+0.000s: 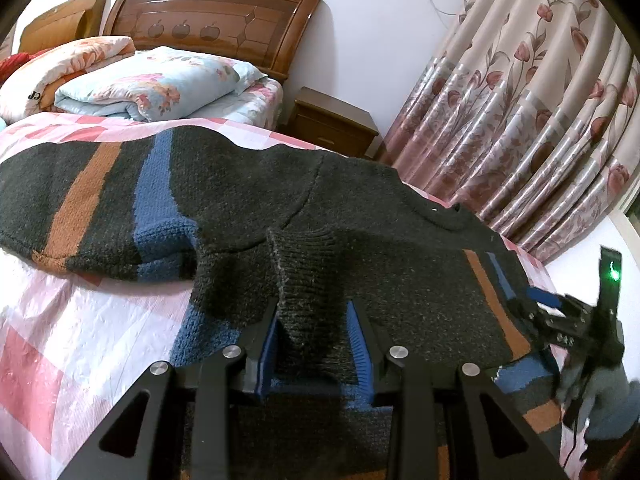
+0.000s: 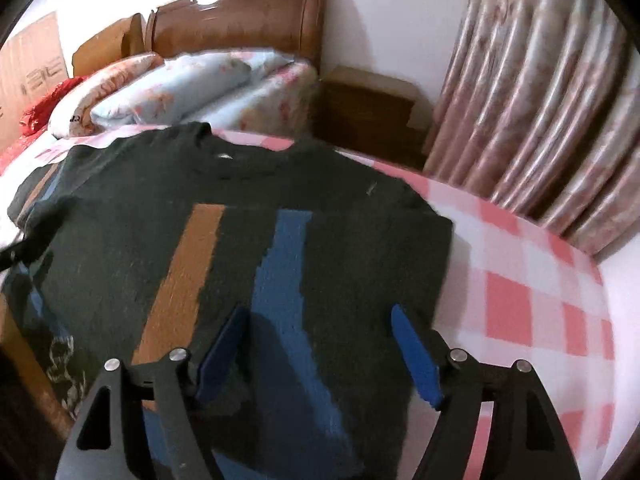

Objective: Fold small clothes

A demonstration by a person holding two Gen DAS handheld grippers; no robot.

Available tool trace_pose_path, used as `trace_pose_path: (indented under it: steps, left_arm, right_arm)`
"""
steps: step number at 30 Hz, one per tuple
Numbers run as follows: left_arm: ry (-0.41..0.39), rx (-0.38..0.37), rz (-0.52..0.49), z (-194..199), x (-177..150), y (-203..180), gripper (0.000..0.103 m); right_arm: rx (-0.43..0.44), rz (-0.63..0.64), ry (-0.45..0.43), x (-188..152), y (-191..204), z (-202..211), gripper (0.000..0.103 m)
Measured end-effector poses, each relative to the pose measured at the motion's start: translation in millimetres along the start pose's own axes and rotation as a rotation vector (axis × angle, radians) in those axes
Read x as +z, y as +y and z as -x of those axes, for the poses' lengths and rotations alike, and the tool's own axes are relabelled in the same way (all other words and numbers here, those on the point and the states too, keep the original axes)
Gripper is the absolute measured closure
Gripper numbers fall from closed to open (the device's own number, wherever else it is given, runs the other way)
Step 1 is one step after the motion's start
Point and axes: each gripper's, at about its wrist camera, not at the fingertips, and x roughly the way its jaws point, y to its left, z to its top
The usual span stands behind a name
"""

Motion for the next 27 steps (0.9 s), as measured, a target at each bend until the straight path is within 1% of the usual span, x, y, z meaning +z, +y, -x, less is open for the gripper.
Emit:
trace_pose_path:
  steps: [1,2,3,4,5,7,9,10,12,13,14,15,16,17,18,20,21,22,23,24,26,27]
  left_arm:
    - [0.000,0.000,0.000,0.2,-0.1,0.3,0.069]
    - [0.000,-0.001,0.001,0.1,-0.1,0.3,0.068]
    - [0.000,-0.002,0.002,0.1,-0.1,0.6,0.068]
    - [0.000,-0.002,0.002,-0.2,0.0,0.3,0.068]
    - [0.000,-0.002,0.002,-0.2,0.1,0.3,0.068]
    - [0.000,-0.001,0.001,-0.1,0.1,0.4,0.067]
    - [0.000,-0.003,0.003,-0.1,-0.1,0.5,0.067]
    - [0.000,-0.004,0.003,-0.3,-0.1,0.2,0.067]
    - [0.000,-0.007,0.006,-0.6,-0.5,1.0,0.067]
    - [0.000,-0.009,0.008,-1.1,-0.4,1.1,0.066]
    - [0.000,-0.010,0.008,-1.3,-0.4,0.7,0.066]
    - [0.000,-0.011,0.008,-1.4,-0.3,0.3,0.066]
    - [0.000,-0.015,0.011,-1.2,-0.3,0.7,0.066]
    - [0.002,-0.035,0.023,0.2,-0.1,3.7,0.066]
    - [0.005,-0.055,0.037,2.8,0.7,7.0,0.066]
    - [0.006,-0.164,0.140,13.2,1.9,29.4,0.066]
    - [-0.019,-0.231,0.263,24.0,-1.0,54.0,0.066]
    - [-0.052,-0.263,0.357,33.3,-4.6,74.0,0.066]
    - [-0.093,-0.279,0.449,43.4,-8.9,95.5,0.066]
    - [-0.142,-0.273,0.537,55.3,-12.9,121.3,0.066]
    - [-0.205,-0.225,0.626,71.9,-16.3,158.6,0.066]
    - [-0.236,-0.186,0.673,80.3,-17.2,180.4,0.066]
  right_arm:
    - [-0.031,-0.030,-0.004,-2.4,-0.5,6.3,0.000]
    - [-0.056,-0.064,-0.033,-6.8,1.0,18.1,0.000]
    - [-0.046,-0.075,-0.063,-10.4,3.4,27.1,0.000]
    - [-0.016,-0.072,-0.090,-16.7,9.7,36.7,0.000]
    - [-0.003,-0.057,-0.093,-21.7,16.2,39.9,0.000]
    - [-0.012,-0.002,-0.027,-36.9,31.6,31.1,0.000]
    - [-0.007,-0.010,-0.062,-49.7,33.6,33.4,0.000]
    - [-0.012,-0.013,-0.057,-50.7,32.8,35.8,0.000]
    - [-0.057,-0.035,-0.041,-51.2,37.1,46.1,0.000]
    - [-0.048,-0.065,-0.049,-51.8,37.7,50.8,0.000]
    - [-0.011,-0.104,-0.066,-54.1,38.6,54.9,0.000]
    - [0.022,-0.122,-0.061,-57.8,41.3,54.3,0.000]
    - [0.022,-0.115,-0.039,-59.7,46.1,49.6,0.000]
    - [0.000,-0.094,-0.005,-64.5,54.9,42.5,0.000]
    - [-0.025,-0.085,-0.029,-72.1,60.4,40.3,0.000]
    - [-0.023,-0.112,-0.035,-74.6,57.1,43.7,0.000]
    - [-0.020,-0.131,-0.032,-75.7,53.2,43.8,0.000]
    - [-0.016,-0.143,-0.033,-76.4,49.8,45.0,0.000]
    - [-0.014,-0.151,-0.034,-78.1,45.9,45.8,0.000]
    - [-0.017,-0.148,-0.033,-78.2,46.5,46.2,0.000]
    - [-0.027,-0.138,-0.032,-77.6,48.5,48.5,0.000]
    - [-0.026,-0.138,-0.033,-78.7,48.4,48.7,0.000]
